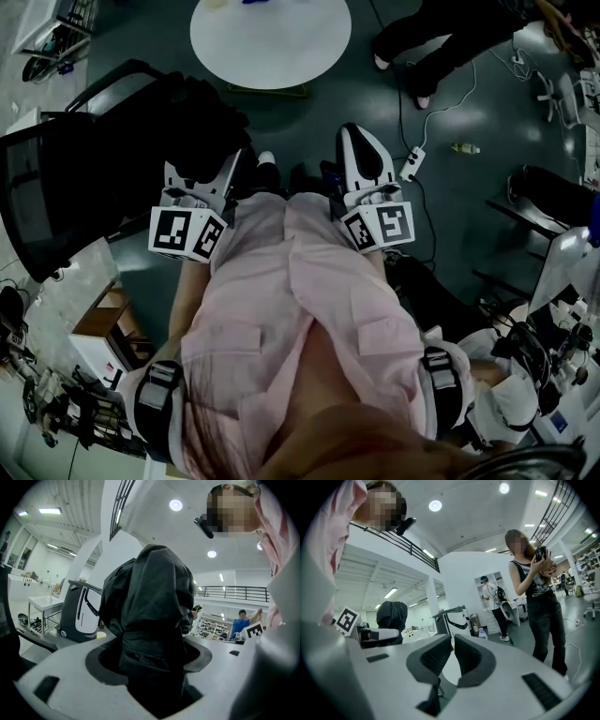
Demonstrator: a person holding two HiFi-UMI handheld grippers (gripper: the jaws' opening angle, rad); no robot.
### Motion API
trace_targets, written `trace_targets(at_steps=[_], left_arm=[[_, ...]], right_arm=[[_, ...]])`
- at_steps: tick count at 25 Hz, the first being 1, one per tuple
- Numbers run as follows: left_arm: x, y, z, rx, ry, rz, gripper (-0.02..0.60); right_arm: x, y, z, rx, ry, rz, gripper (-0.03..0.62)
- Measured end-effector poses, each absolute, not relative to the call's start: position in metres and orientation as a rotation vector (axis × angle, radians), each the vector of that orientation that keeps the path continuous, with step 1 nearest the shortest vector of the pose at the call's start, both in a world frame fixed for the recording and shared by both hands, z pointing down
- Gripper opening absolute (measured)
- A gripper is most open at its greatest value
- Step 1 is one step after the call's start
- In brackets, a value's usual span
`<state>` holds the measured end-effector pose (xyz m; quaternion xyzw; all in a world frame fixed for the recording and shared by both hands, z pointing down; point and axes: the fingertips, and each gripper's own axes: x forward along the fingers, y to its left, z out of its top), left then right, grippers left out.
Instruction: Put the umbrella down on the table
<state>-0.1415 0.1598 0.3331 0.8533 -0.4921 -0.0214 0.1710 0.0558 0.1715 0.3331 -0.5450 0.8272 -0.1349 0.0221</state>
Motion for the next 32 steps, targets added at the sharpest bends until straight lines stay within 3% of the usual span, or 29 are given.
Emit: trace_targets(at_steps=[32], left_arm=[[-0.109, 0.081, 0.346, 2.242, -1.567, -0.1, 0.311]], right_arm=[[0.091, 0.059, 0.339, -1.502, 2.719, -0.451, 0.04]])
